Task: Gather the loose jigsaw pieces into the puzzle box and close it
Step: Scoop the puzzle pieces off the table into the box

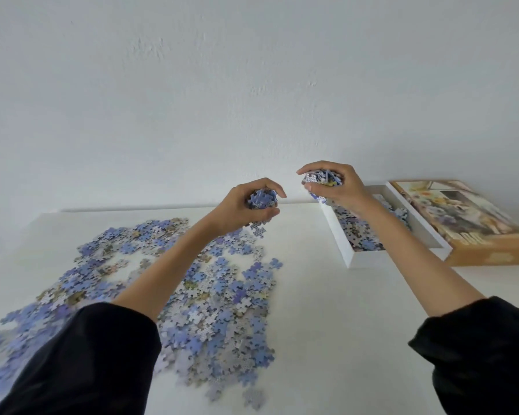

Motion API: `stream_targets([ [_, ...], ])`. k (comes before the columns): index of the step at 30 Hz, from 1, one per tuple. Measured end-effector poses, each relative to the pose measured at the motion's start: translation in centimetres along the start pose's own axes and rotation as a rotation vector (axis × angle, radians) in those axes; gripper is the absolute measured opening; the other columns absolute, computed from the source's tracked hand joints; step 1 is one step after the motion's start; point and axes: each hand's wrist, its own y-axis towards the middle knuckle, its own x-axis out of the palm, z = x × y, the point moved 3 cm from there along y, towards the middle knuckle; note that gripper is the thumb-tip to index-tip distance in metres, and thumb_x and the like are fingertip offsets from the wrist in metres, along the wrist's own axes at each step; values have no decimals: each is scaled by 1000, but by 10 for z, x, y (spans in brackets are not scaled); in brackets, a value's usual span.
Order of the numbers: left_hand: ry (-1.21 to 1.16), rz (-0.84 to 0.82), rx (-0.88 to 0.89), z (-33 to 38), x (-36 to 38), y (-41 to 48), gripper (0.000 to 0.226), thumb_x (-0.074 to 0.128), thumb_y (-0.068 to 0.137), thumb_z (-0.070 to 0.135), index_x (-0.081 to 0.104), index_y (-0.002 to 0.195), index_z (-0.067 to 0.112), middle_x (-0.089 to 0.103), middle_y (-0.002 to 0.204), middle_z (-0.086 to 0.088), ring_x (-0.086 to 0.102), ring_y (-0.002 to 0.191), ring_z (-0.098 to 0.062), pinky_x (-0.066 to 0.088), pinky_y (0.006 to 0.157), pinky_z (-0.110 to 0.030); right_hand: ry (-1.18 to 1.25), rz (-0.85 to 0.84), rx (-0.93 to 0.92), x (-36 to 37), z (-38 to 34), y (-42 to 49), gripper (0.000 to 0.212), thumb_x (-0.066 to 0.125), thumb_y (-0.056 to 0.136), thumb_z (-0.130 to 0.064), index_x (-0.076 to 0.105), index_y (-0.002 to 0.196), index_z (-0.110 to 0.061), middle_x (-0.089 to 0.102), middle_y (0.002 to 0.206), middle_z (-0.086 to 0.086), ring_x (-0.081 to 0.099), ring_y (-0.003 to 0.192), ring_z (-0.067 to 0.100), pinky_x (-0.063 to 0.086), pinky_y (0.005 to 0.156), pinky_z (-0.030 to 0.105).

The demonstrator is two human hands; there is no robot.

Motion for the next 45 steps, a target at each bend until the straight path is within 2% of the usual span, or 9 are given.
stream_targets([
  [4,6,-20,46,12,49,38,19,65,84,2,58,100,6,58,83,12,54,68,-8,46,65,-17,-30,22,0,-50,19,-7,21,66,81,-4,66,100,-12,65,104,3,61,95,10,47,85,16],
  [8,-5,-70,78,18,95,72,18,64,83,-1,58,99,3,61,88,20,57,73,2,44,70,-13,-104,9,-5,-91,42,-11,22,68,80,-8,66,100,-18,65,104,-9,57,101,-4,39,90,9],
  [15,27,-94,90,6,154,121,20,67,83,5,62,102,9,62,99,0,59,91,-16,46,85,-27,-148,1,57,-139,98,-12,22,71,77,-19,66,94,-31,65,104,-15,58,106,3,39,100,27],
  [20,91,-141,76,-16,190,144,23,67,83,10,63,105,11,64,106,5,57,105,-7,40,99,-24,-193,-31,82,-145,145,-11,23,71,74,-19,64,93,-30,64,99,-19,56,97,-11,39,101,26],
  [24,170,-156,27,-40,205,154,27,68,83,22,59,108,21,61,100,18,57,95,1,45,91,-24,-239,-35,128,-151,184,-8,20,68,80,-19,65,98,-28,62,105,-19,51,103,-11,37,97,24],
  [30,435,-221,79,-62,211,157,30,54,85,51,63,103,30,59,106,10,56,93,-7,48,82,-37,-240,-42,163,-161,209,-7,19,64,83,-31,66,102,-29,61,106,-21,49,102,-13,33,92,20],
  [37,627,-209,187,-74,205,151,36,40,92,44,70,104,28,61,119,10,34,131,-11,20,106,-31,-351,-119,172,-149,225,4,14,64,85,-21,68,95,-29,66,108,-12,57,107,6,44,95,33],
  [41,533,-240,179,-65,201,151,25,53,92,27,65,114,22,62,114,3,55,104,-10,40,87,-19,-372,-11,174,-149,225,7,11,66,83,-30,68,93,-34,67,107,-11,62,99,10,47,91,36],
  [45,555,-319,162,-63,203,147,23,60,89,30,68,108,23,61,115,2,55,103,-11,37,84,-17,-301,-74,185,-143,214,2,15,68,80,-27,68,95,-29,67,104,-12,57,100,1,40,91,23],
])
